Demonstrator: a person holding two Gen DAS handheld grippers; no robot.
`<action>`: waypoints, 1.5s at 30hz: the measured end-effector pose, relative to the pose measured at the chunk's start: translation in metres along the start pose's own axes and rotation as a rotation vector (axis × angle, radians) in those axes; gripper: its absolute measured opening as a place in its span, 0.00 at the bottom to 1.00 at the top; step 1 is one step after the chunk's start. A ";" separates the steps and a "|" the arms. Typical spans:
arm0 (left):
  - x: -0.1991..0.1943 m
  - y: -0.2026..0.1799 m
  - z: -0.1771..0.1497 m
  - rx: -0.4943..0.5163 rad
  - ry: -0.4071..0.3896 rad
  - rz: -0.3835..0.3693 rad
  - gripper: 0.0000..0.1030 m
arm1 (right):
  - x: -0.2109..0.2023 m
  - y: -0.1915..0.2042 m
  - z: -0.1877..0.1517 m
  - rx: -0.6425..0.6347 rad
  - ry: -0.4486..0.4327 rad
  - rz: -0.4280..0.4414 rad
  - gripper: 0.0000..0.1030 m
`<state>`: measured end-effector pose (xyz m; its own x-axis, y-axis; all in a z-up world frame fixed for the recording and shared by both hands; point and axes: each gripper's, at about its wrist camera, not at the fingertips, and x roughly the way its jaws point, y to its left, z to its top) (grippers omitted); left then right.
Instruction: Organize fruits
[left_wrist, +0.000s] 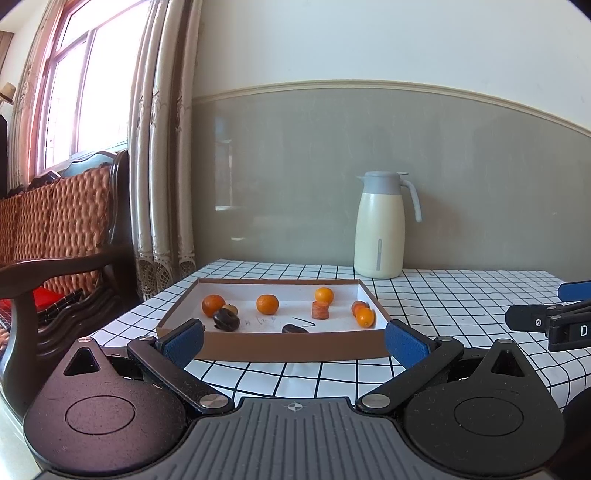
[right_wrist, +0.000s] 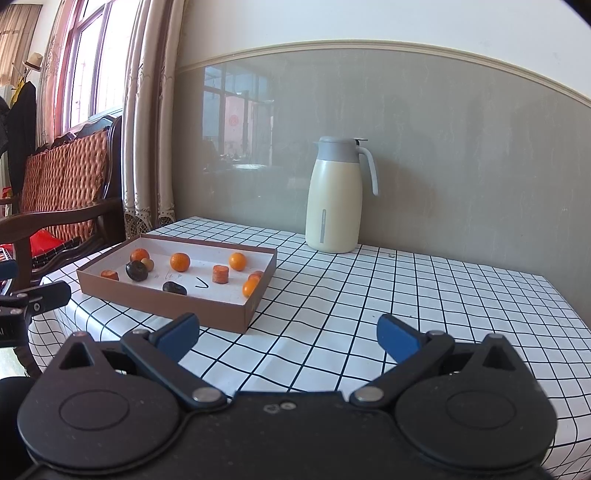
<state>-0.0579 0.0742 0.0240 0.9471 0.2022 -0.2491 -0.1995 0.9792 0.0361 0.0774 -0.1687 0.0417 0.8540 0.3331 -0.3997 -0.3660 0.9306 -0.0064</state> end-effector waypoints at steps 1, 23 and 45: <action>0.000 0.000 0.000 0.000 0.001 0.001 1.00 | 0.000 0.000 0.000 -0.001 -0.001 0.000 0.94; -0.001 0.000 0.000 -0.003 -0.004 0.001 1.00 | 0.000 0.000 0.000 -0.001 -0.001 0.000 0.94; -0.002 0.001 0.000 -0.014 -0.020 0.000 1.00 | 0.000 0.000 0.001 0.001 0.002 0.002 0.94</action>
<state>-0.0605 0.0744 0.0244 0.9520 0.2023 -0.2295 -0.2027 0.9790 0.0223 0.0780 -0.1687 0.0421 0.8524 0.3347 -0.4017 -0.3675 0.9300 -0.0048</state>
